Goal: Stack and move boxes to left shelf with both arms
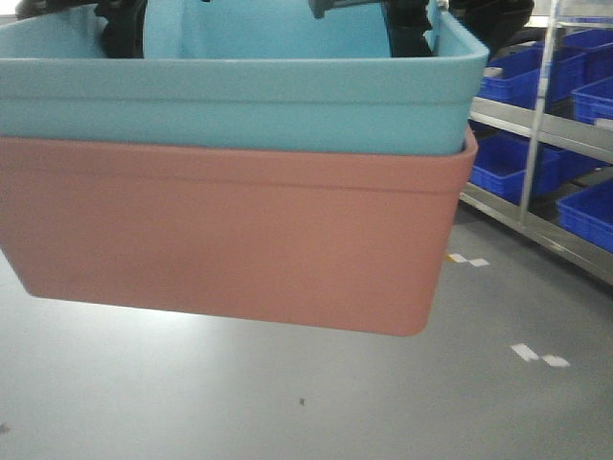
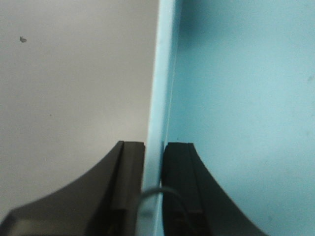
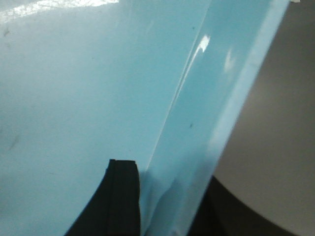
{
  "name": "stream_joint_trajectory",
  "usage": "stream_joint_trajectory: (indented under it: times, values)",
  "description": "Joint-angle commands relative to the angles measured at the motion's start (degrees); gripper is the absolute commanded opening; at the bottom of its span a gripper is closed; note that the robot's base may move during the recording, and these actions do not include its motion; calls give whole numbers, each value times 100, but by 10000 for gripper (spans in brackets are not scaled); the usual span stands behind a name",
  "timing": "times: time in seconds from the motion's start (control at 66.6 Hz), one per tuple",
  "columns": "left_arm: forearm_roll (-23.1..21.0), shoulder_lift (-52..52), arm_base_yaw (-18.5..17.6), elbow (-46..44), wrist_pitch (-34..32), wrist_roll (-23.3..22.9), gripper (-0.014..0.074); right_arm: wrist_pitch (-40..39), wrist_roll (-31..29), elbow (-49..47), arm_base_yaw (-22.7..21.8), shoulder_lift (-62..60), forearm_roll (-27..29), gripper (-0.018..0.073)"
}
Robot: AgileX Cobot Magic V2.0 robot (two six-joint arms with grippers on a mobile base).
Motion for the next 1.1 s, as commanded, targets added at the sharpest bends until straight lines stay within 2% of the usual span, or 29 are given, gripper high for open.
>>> stream_joint_trajectory:
  times: [0.0, 1.081]
  values:
    - [-718, -295, -344, -243, -1158, -69, -3, -1560, 103, -336, 133, -218, 281, 55]
    - [-710, -295, -344, -243, -1158, -69, -3, -1556, 103, -336, 133, -218, 281, 55]
